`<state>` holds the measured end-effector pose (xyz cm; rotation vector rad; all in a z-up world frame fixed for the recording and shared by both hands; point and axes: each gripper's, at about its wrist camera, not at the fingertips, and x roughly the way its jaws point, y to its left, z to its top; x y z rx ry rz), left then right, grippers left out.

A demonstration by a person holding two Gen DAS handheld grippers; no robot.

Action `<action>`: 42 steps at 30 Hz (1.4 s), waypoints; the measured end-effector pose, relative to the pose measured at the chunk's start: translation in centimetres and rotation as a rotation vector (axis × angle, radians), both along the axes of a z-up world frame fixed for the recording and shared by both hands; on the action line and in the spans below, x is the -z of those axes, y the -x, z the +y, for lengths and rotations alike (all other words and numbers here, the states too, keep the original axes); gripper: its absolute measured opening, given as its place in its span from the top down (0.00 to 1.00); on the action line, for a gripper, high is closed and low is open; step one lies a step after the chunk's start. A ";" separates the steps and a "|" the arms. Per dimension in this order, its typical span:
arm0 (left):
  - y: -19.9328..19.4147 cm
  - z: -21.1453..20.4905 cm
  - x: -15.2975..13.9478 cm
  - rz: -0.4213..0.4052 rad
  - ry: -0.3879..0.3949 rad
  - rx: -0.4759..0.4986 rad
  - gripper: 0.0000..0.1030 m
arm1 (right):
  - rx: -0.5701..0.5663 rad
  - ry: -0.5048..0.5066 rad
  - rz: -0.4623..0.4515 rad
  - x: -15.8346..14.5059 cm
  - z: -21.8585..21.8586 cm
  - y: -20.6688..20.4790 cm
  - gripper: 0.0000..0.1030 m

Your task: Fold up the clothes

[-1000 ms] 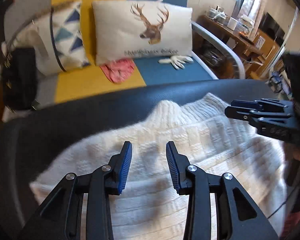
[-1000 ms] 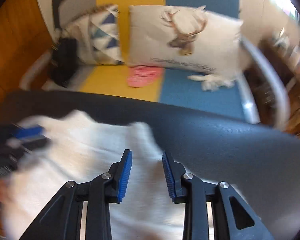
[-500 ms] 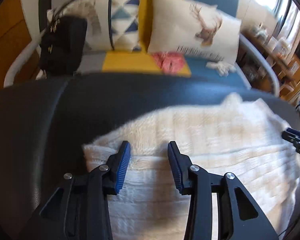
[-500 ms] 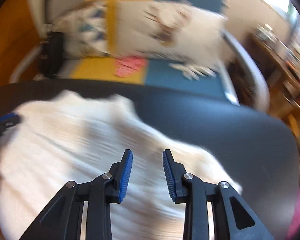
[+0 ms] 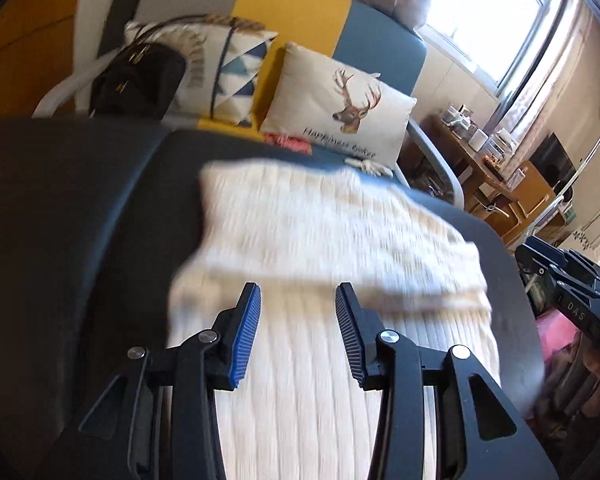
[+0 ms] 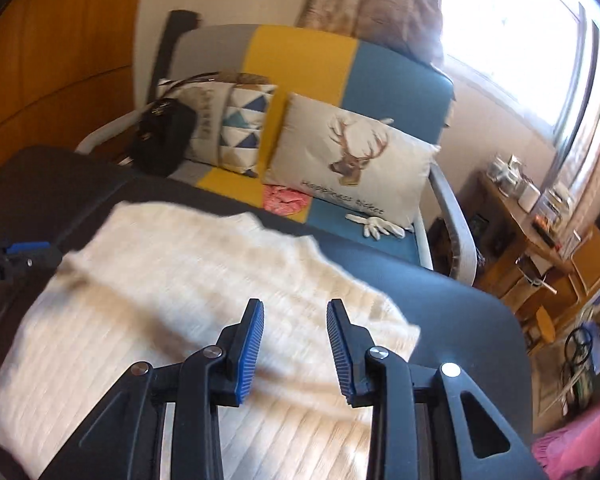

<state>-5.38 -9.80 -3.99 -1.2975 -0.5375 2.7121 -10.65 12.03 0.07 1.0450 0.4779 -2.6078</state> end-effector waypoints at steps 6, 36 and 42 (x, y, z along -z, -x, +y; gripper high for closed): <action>-8.0 -0.9 0.0 -0.008 0.013 -0.043 0.59 | -0.051 -0.049 -0.023 0.7 -2.3 -5.5 0.68; -20.2 -5.1 8.0 -0.209 -0.159 -0.063 0.59 | 0.372 0.869 -0.632 14.4 23.6 -19.0 0.53; -20.4 -5.7 8.3 -0.225 -0.231 -0.068 0.59 | 0.299 0.880 -0.634 14.5 22.6 -18.4 0.51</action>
